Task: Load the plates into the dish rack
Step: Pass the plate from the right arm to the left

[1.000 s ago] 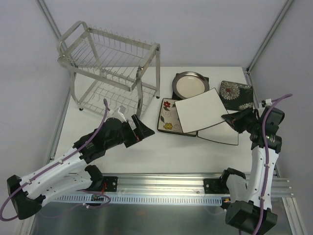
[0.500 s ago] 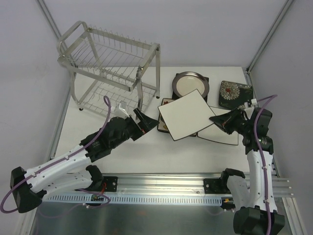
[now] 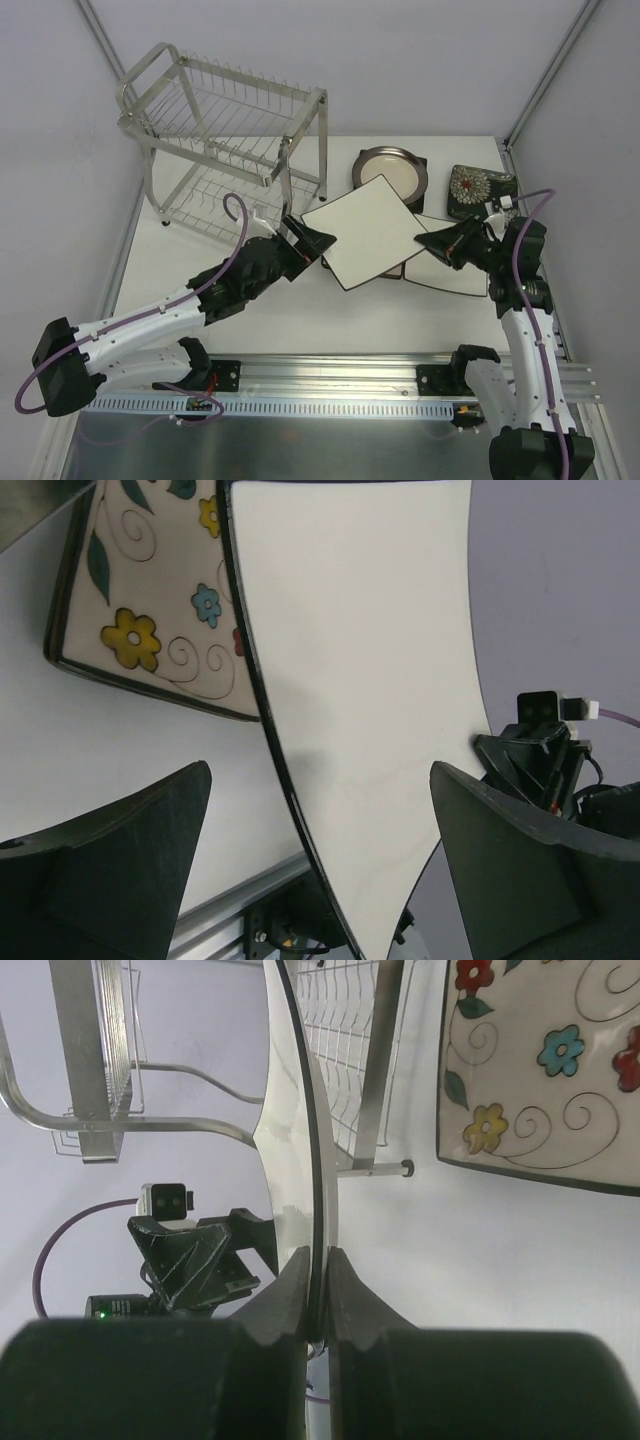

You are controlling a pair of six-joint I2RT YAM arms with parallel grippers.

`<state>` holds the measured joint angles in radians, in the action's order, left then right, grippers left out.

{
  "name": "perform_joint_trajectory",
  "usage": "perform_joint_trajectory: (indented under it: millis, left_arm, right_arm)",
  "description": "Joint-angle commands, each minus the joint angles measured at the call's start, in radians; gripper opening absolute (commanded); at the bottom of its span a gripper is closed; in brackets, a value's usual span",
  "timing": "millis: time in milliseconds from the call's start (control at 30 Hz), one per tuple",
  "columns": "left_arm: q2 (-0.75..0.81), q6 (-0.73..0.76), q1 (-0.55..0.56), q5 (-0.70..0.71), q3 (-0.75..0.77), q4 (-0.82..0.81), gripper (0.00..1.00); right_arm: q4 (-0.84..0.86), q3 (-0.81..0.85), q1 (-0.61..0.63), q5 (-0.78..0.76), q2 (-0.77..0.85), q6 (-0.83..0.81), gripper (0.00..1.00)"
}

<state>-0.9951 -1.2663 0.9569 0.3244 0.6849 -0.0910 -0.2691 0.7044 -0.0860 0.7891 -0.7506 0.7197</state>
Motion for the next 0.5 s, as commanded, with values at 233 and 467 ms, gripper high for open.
perform_joint_trajectory:
  millis: [233, 467]
  left_arm:
    - [-0.022, -0.050, 0.014, -0.013, -0.042, -0.181, 0.86]
    - [-0.004, -0.051, 0.014, -0.008, -0.059, -0.202, 0.84]
  right_arm:
    - [0.231, 0.026, 0.058, 0.141, 0.062, 0.135, 0.01]
    - [0.246, 0.017, 0.069, 0.147, 0.073, 0.153, 0.01]
